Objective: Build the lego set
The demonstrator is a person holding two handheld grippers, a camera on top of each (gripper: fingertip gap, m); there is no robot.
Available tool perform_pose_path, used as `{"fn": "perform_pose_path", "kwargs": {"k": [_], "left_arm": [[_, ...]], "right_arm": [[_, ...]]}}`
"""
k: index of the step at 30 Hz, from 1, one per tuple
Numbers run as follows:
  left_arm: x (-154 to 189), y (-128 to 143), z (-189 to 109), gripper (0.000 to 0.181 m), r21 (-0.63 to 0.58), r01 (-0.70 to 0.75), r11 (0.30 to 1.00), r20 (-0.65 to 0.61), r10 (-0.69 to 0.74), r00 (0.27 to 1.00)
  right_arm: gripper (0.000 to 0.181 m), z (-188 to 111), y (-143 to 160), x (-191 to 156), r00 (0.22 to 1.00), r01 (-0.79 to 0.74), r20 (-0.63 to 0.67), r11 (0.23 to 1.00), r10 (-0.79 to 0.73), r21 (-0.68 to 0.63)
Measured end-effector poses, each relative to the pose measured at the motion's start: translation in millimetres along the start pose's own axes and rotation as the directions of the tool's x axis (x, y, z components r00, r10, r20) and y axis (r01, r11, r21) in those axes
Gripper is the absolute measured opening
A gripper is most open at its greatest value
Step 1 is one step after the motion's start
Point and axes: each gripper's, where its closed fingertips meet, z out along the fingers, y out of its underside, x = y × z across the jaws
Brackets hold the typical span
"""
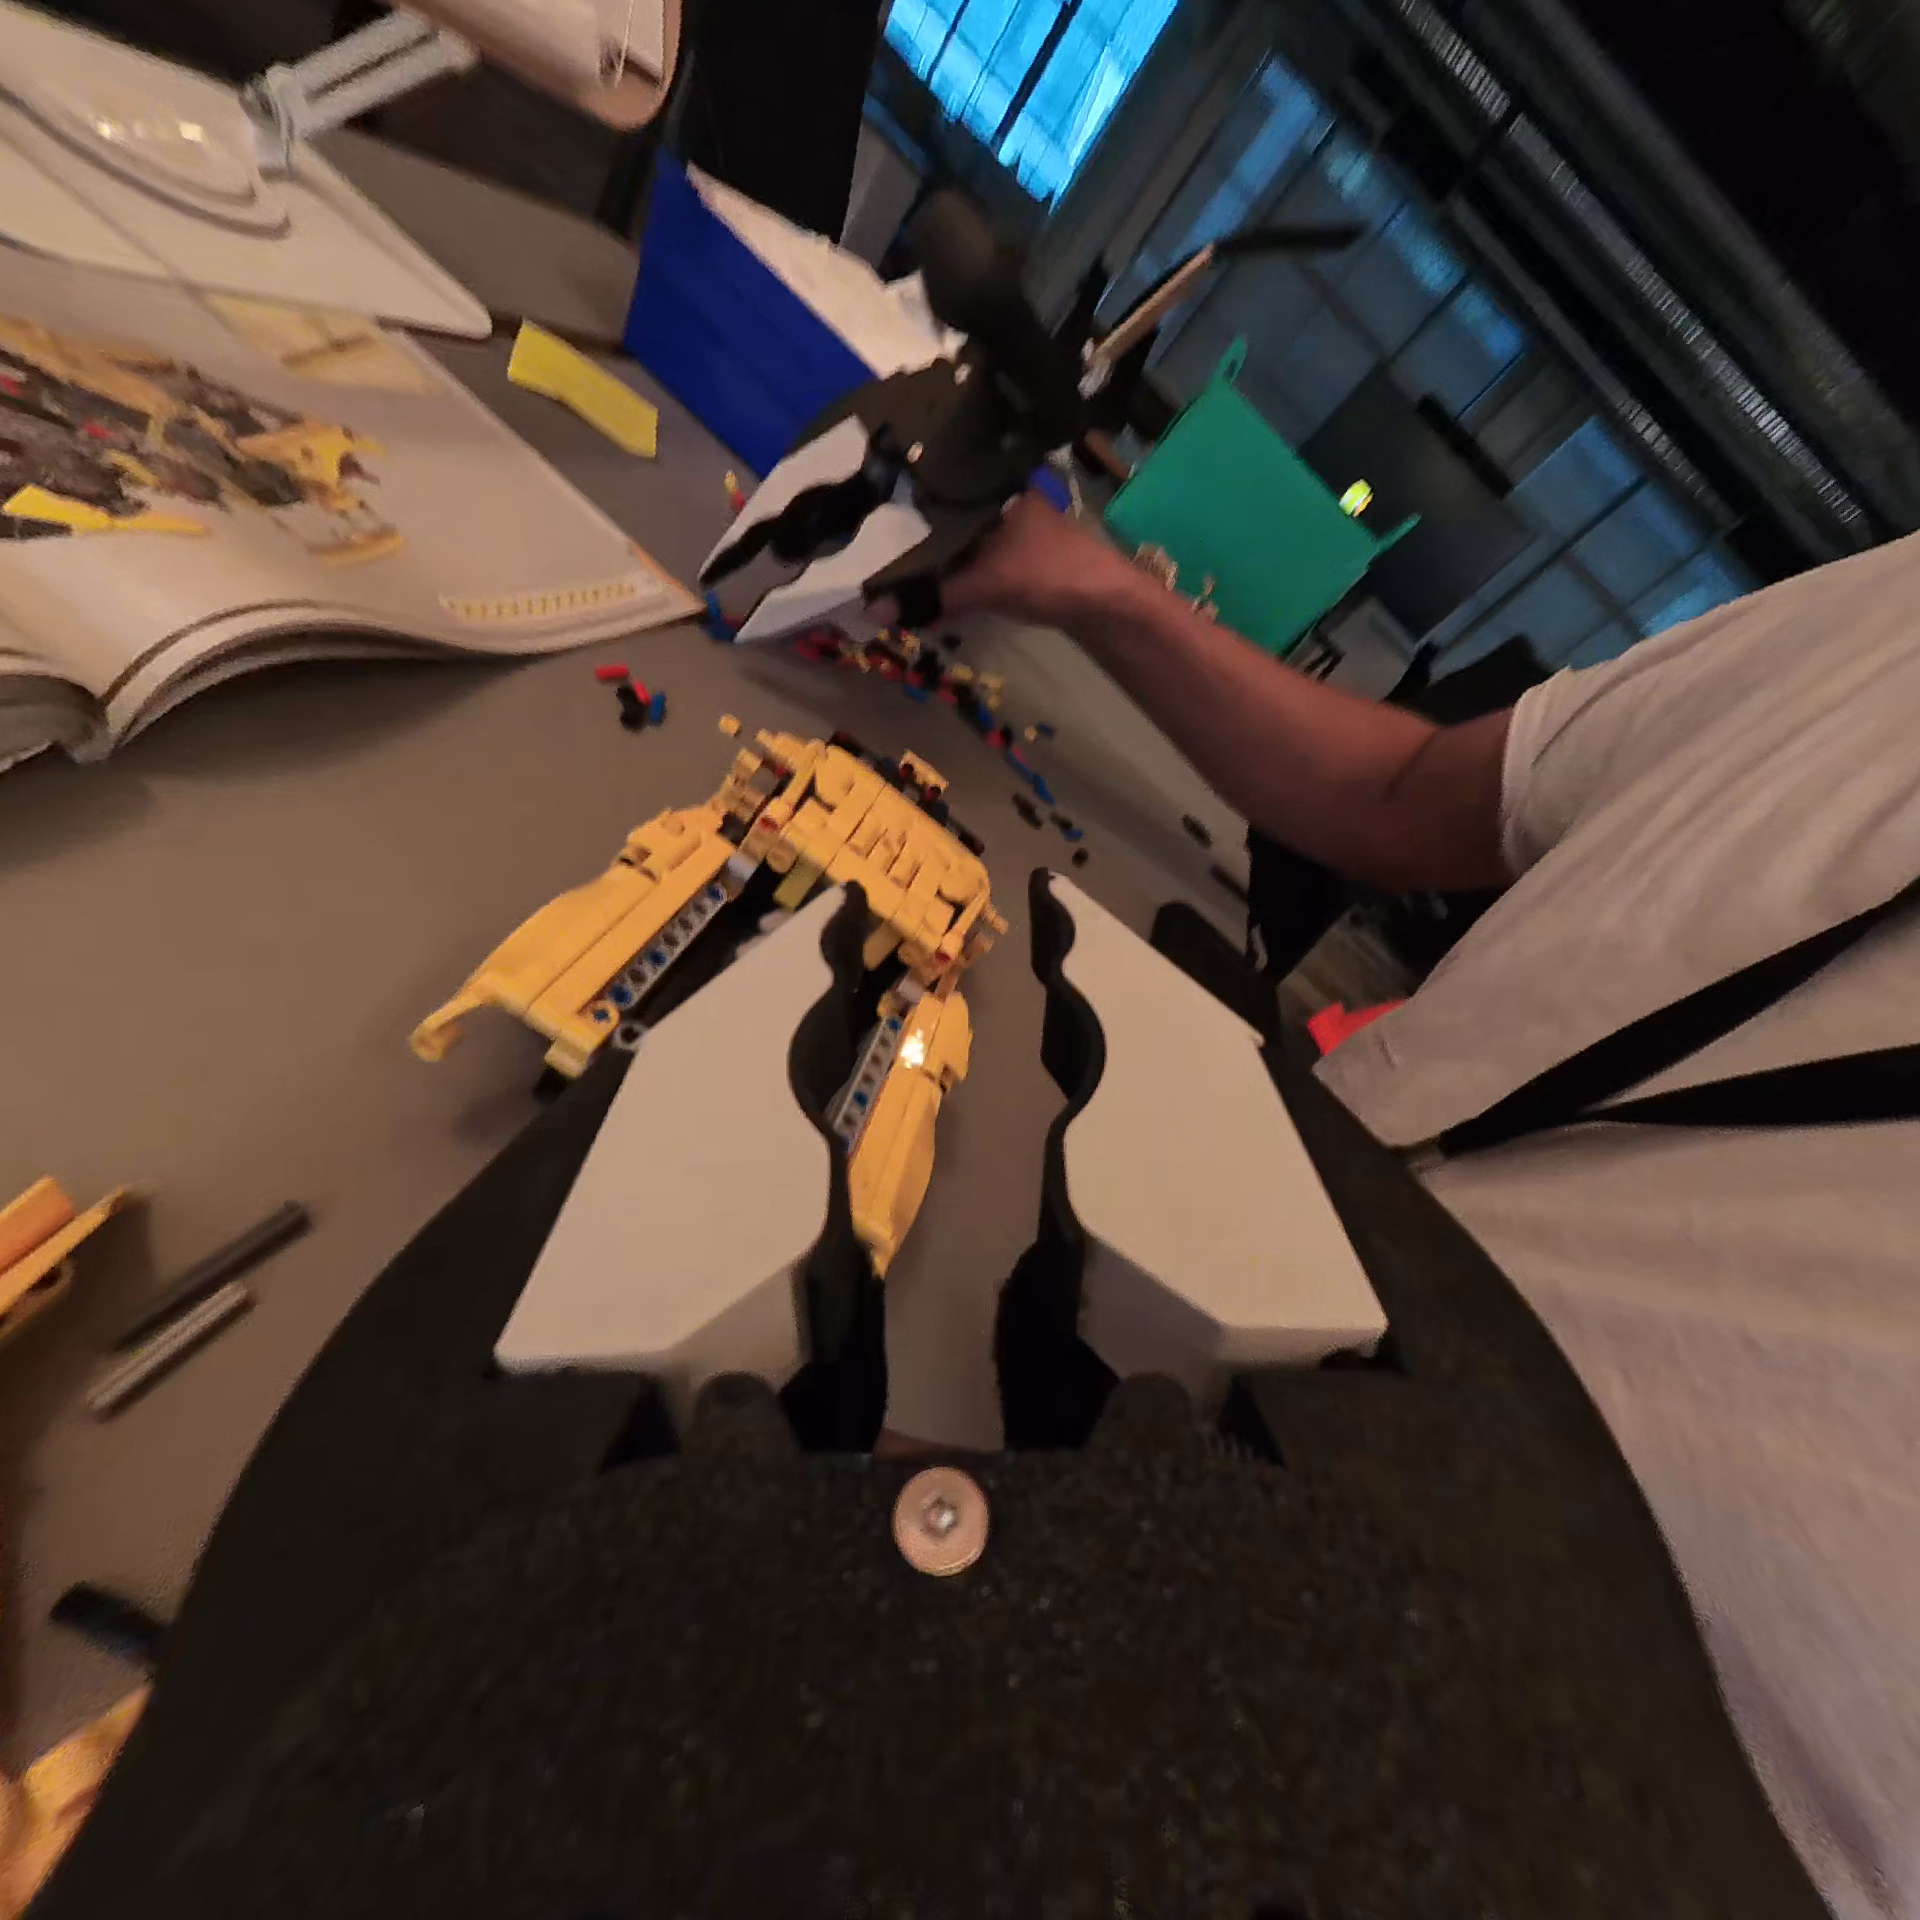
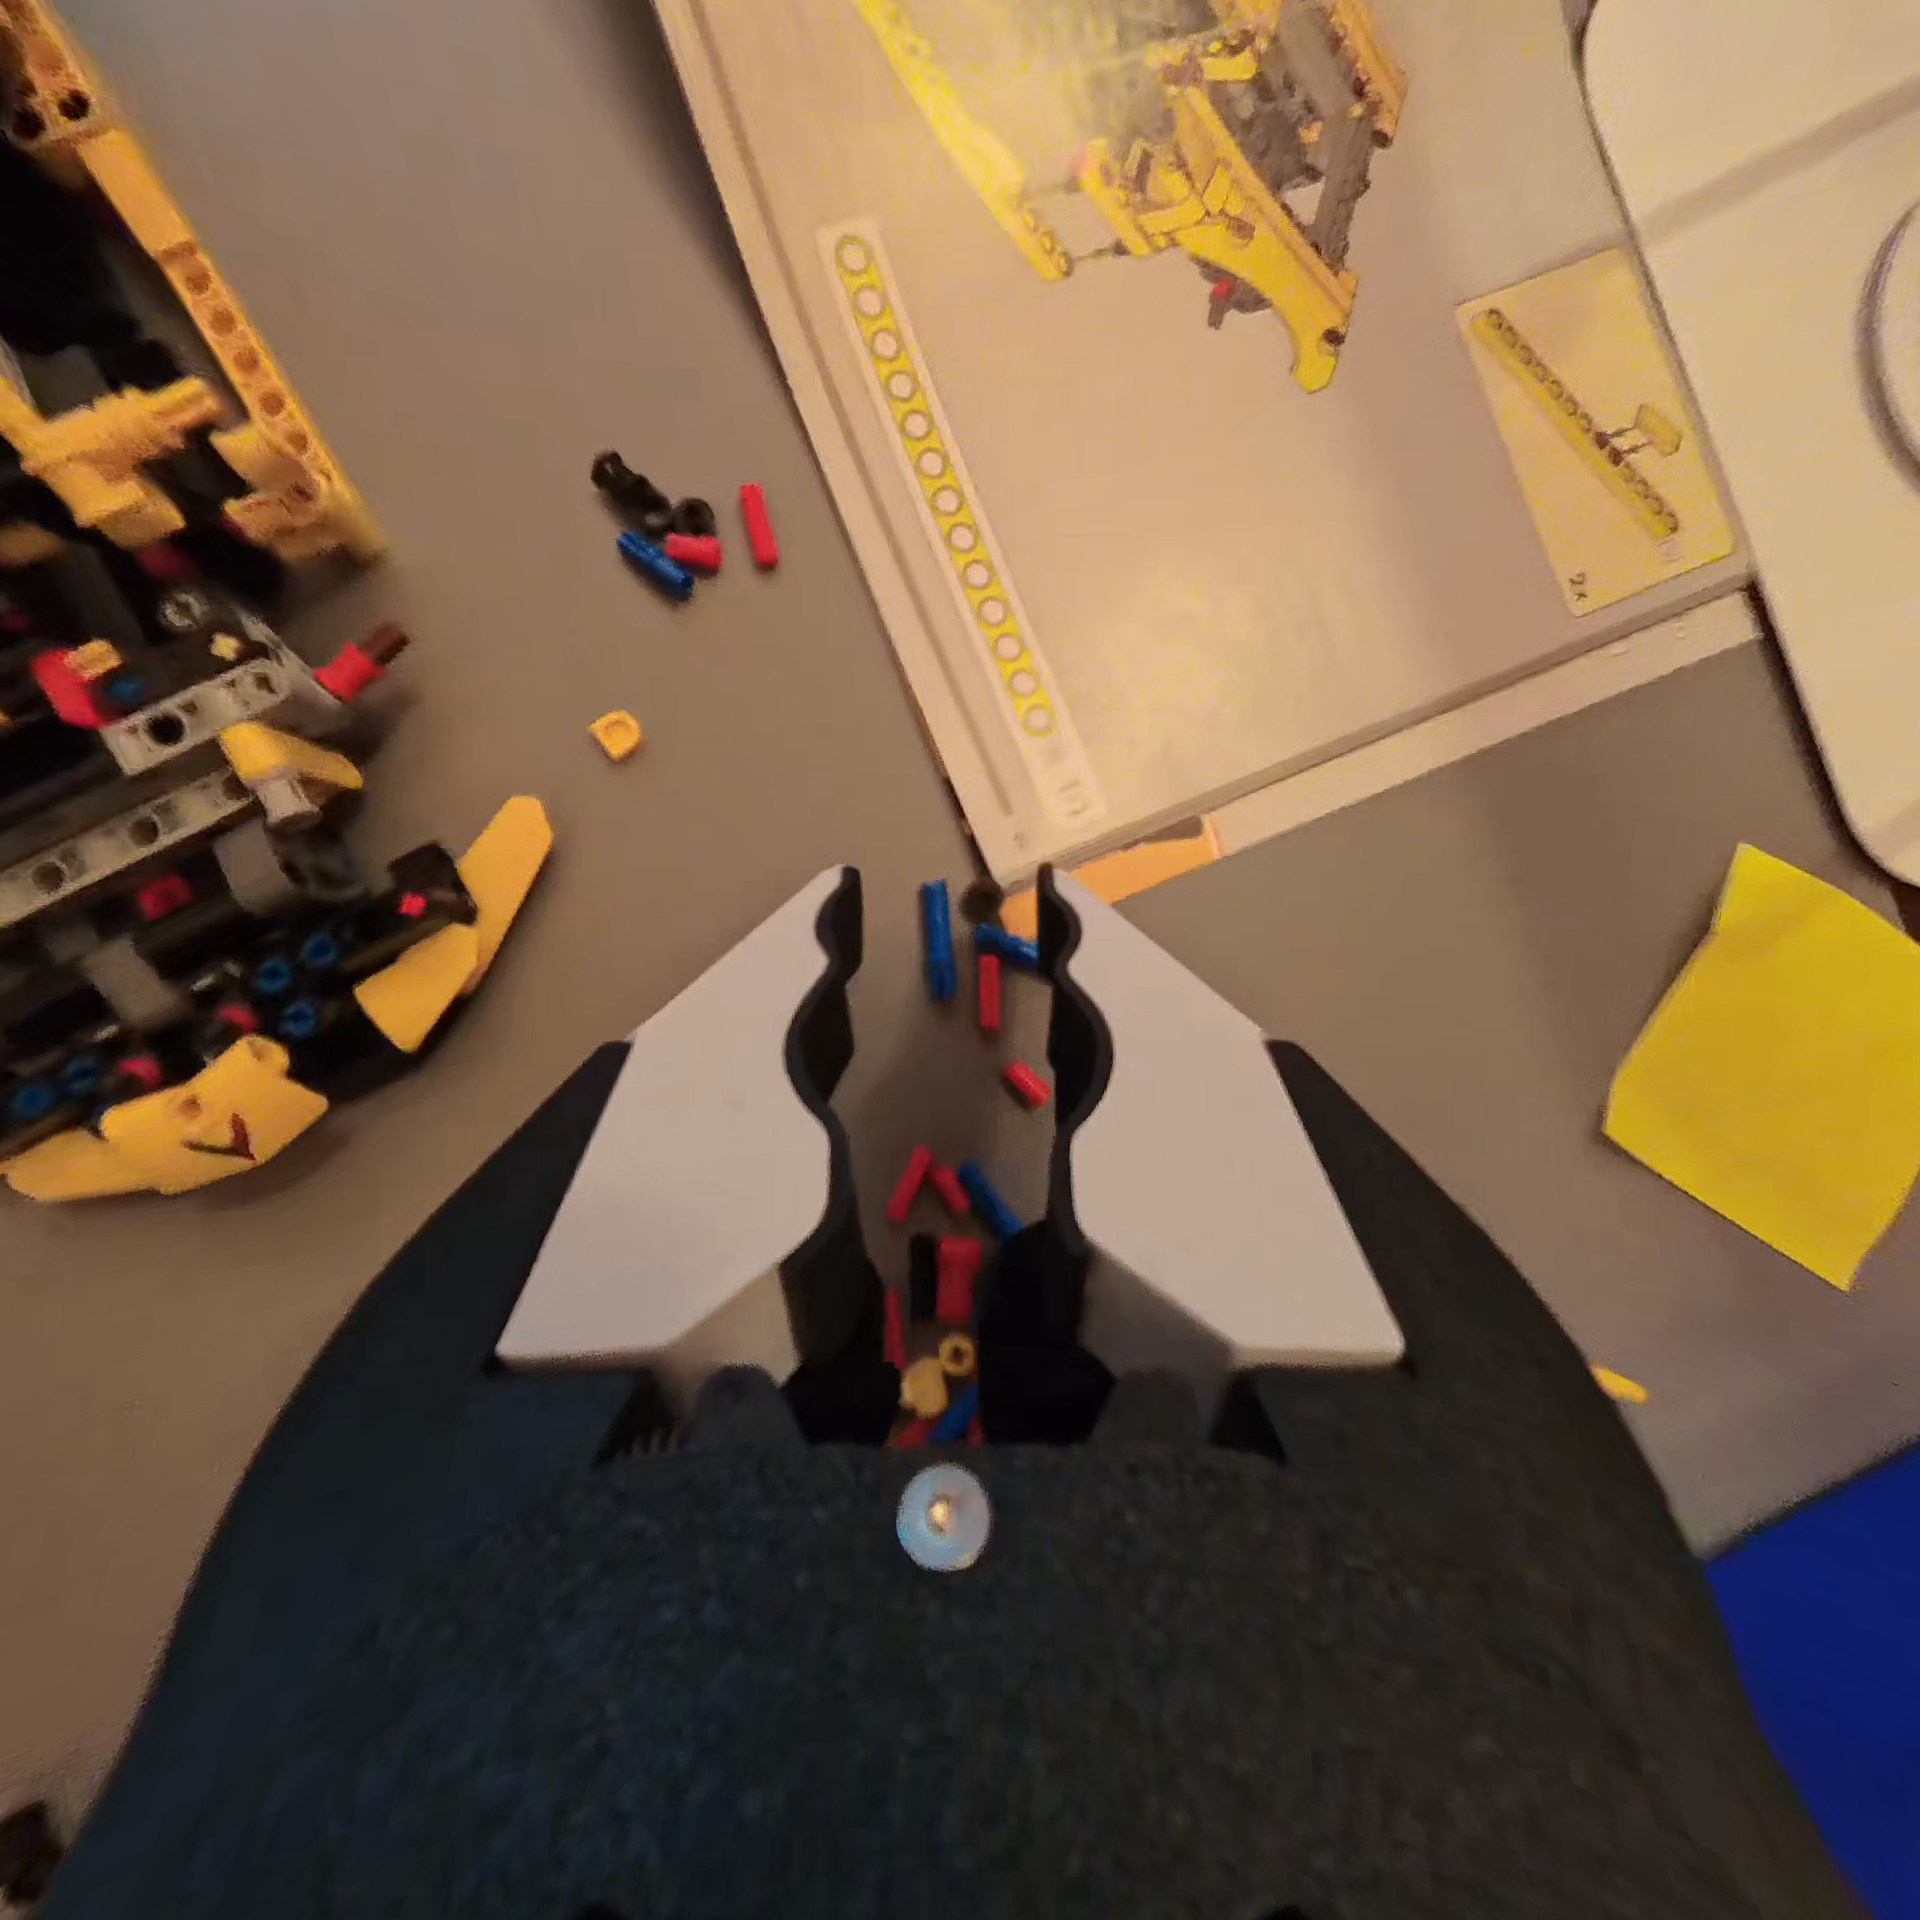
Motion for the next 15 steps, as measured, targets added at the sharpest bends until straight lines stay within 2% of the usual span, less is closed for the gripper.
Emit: {"fn": "perform_pose_path", "kwargs": {"k": [2,4,8,13,15], "left_arm": [[1.0,-5.2,2.6,0.031,0.054,0.01,0.998,-0.038,-0.008,0.999],[-0.2,-6.2,4.9,0.031,0.079,0.01,0.997,-0.058,-0.005,0.998],[-1.4,-1.4,8.8,0.031,0.067,-0.01,0.998,-0.098,0.017,0.995],[9.7,-5.3,6.7,0.031,0.117,-0.006,0.993,-0.175,0.027,0.984],[10.5,-2.8,7.7,0.032,0.117,-0.005,0.993,-0.188,0.027,0.982]], "right_arm": [[0.027,6.0,0.1,-2.1,1.0,-0.023,0.021,1.0,0.023,-0.005],[0.02,7.8,10.4,2.8,1.0,0.002,-0.019,0.999,-0.003,-0.049],[0.005,-2.9,29.9,4.2,0.998,-0.028,-0.05,0.994,0.023,-0.101],[0.004,-27.7,66.5,3.5,0.988,-0.123,-0.117,0.968,0.1,-0.217],[0.011,-31.9,57.6,0.1,0.985,-0.155,-0.099,0.977,0.141,-0.146]]}}
